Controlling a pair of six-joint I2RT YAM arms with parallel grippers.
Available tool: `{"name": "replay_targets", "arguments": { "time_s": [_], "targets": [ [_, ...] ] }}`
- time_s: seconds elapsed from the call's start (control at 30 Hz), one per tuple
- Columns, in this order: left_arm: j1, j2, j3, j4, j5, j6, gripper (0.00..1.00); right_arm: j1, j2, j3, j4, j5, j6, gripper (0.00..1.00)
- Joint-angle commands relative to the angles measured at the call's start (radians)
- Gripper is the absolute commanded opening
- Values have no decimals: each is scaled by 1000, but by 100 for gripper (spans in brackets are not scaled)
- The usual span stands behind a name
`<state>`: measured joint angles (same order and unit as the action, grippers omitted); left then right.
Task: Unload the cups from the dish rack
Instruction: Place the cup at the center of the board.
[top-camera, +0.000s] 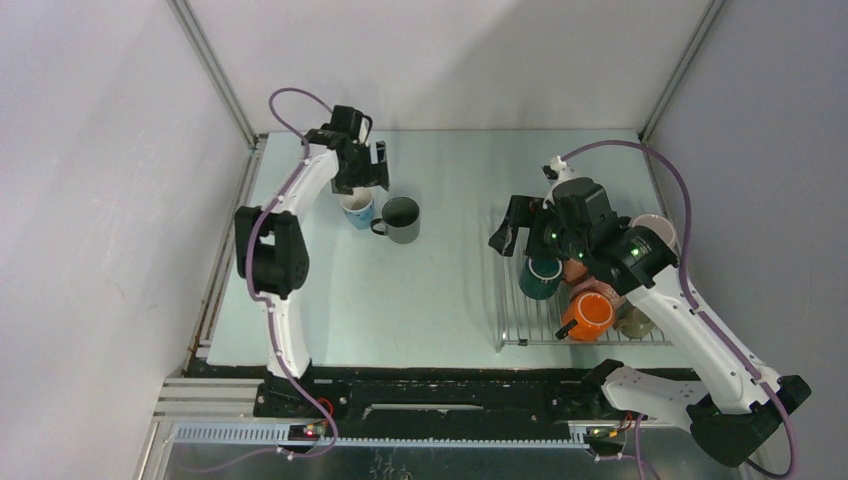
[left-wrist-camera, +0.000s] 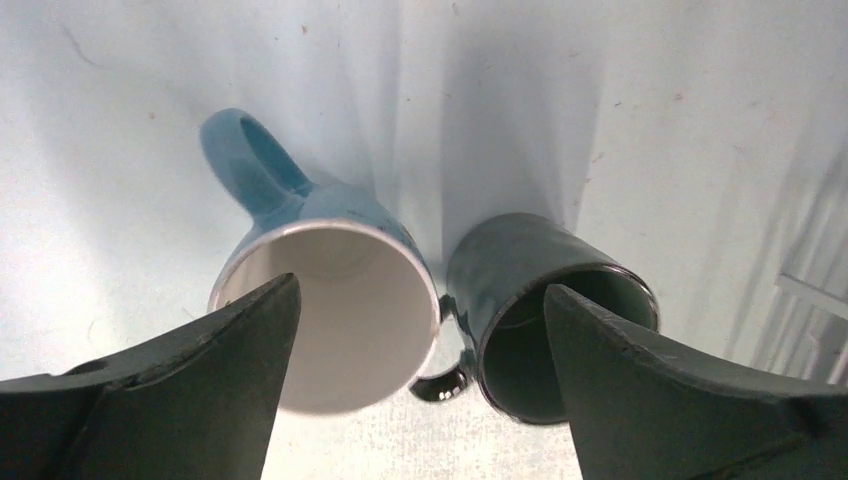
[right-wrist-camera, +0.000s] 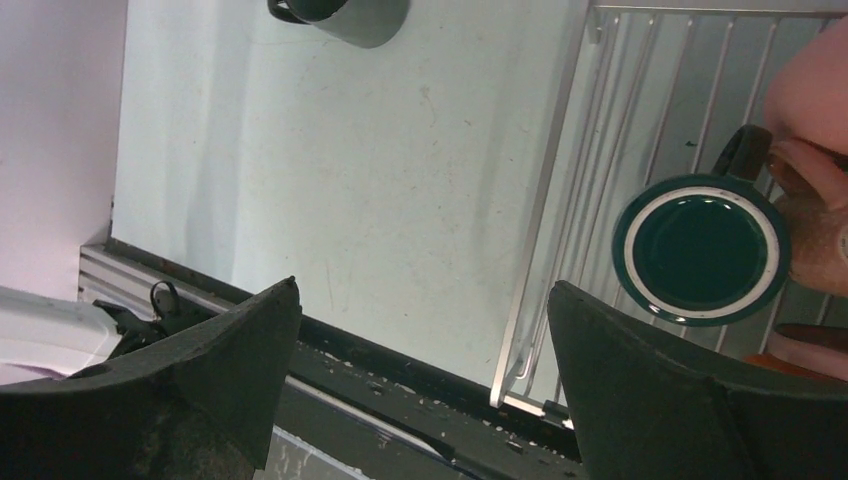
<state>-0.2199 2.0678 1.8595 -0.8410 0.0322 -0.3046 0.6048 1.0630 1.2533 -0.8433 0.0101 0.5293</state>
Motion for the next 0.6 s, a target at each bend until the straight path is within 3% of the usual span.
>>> {"name": "replay_targets", "arguments": {
  "time_s": [0.0,0.33,0.57],
  "targets": [
    [-10,-175,53,7,-27,32,100,4,-11,-1,-16,75,15,100],
    [-71,-454,-126,68,-57,6,100,-2,5,-14,-118,234,88,100],
    [-204,-671,-355,137,-108,-34,100,3,-60,-83,-199,307,224,100]
  ]
}}
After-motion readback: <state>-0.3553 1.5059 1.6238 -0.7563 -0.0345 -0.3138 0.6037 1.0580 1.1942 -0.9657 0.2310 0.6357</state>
